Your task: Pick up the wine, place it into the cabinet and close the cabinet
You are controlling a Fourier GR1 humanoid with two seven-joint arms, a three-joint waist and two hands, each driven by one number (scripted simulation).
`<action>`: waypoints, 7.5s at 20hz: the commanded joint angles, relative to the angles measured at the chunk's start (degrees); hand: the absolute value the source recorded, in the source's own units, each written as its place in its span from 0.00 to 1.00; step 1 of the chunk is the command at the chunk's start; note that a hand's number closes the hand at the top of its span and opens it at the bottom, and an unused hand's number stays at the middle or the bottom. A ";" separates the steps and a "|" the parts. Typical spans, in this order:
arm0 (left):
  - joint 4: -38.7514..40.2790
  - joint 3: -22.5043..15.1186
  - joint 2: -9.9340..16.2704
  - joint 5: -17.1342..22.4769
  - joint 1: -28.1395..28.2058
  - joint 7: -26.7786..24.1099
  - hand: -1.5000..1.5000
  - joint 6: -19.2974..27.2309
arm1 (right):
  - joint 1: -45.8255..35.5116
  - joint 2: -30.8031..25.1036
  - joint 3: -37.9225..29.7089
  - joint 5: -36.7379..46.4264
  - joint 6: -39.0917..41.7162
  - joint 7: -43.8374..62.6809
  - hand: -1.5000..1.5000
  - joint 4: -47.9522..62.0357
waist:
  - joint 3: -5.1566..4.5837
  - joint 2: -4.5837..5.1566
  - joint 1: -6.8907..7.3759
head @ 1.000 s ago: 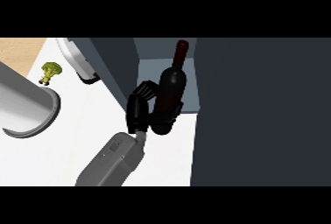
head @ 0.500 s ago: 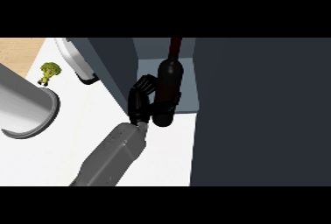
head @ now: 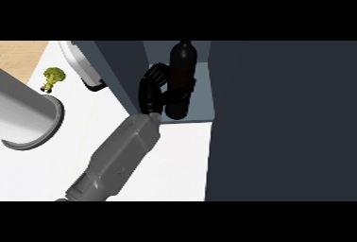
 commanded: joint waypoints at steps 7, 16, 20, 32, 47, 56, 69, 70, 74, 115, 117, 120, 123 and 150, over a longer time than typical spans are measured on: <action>10.28 3.58 0.76 -1.14 -12.42 1.43 1.00 2.70 | 3.14 1.13 0.56 -5.37 0.91 0.37 0.00 -6.45 | 0.05 0.04 -0.11; 21.51 1.03 3.92 -6.99 -18.07 2.68 0.00 9.25 | 1.32 0.89 -0.10 -7.69 1.51 2.71 0.00 -6.29 | 0.05 0.22 -0.39; 26.33 0.60 3.43 -8.88 -18.05 0.76 0.00 10.13 | 3.90 1.16 0.77 -7.19 1.84 2.51 0.00 -8.04 | 0.03 0.52 -1.50; 30.85 2.14 3.76 -10.45 -18.87 0.53 0.00 10.39 | 4.75 0.94 0.09 -7.71 3.05 0.82 0.00 -8.16 | 0.01 0.54 -0.99; 25.60 4.50 3.35 -11.17 -17.45 -5.76 0.00 -2.37 | 5.30 1.15 2.62 -5.71 2.34 2.39 0.00 -10.41 | -0.04 -0.04 0.70; 14.01 3.95 0.04 -10.04 -13.14 -7.70 0.00 -1.96 | 7.79 0.46 -0.10 -7.96 2.57 1.82 0.00 -10.82 | 0.03 -0.94 1.72; -11.95 -2.30 4.03 -14.33 2.44 1.04 0.00 -2.07 | 2.27 1.22 0.44 -4.58 -1.21 5.49 0.00 -9.66 | 0.00 -1.17 4.20; -12.61 -2.80 0.17 -14.87 1.98 -0.70 0.00 1.60 | 5.21 1.36 1.03 -5.60 -0.65 4.41 0.00 -12.45 | 0.03 -1.36 3.40; -25.39 -6.47 3.08 -15.67 11.82 1.88 0.00 1.67 | 5.17 2.45 3.80 -2.96 -1.31 3.65 0.00 -11.38 | 0.00 -1.30 3.83; -81.56 -4.46 33.38 -14.69 65.32 -1.25 0.00 -5.48 | -0.62 0.24 32.16 0.70 5.71 11.81 1.00 -4.04 | -0.37 -0.82 4.87; -80.60 -2.13 33.54 -12.45 66.22 -1.88 0.00 -7.44 | -1.85 0.85 32.81 1.44 5.77 12.12 1.00 -4.27 | -0.36 -0.82 4.32; -79.95 -0.92 34.08 -11.98 67.63 -3.14 0.00 -9.02 | -9.02 6.39 35.69 4.58 0.48 13.78 1.00 1.63 | -0.41 -0.63 4.81; -82.63 2.66 36.73 -9.42 71.24 -3.67 0.00 -11.59 | -14.70 6.55 38.17 6.19 -6.20 13.65 1.00 5.82 | -0.43 -0.76 5.97; -79.73 21.74 45.31 4.61 75.55 -1.29 0.00 -30.48 | -79.86 6.76 22.31 -32.14 -22.04 9.30 1.00 63.08 | -0.16 0.76 8.53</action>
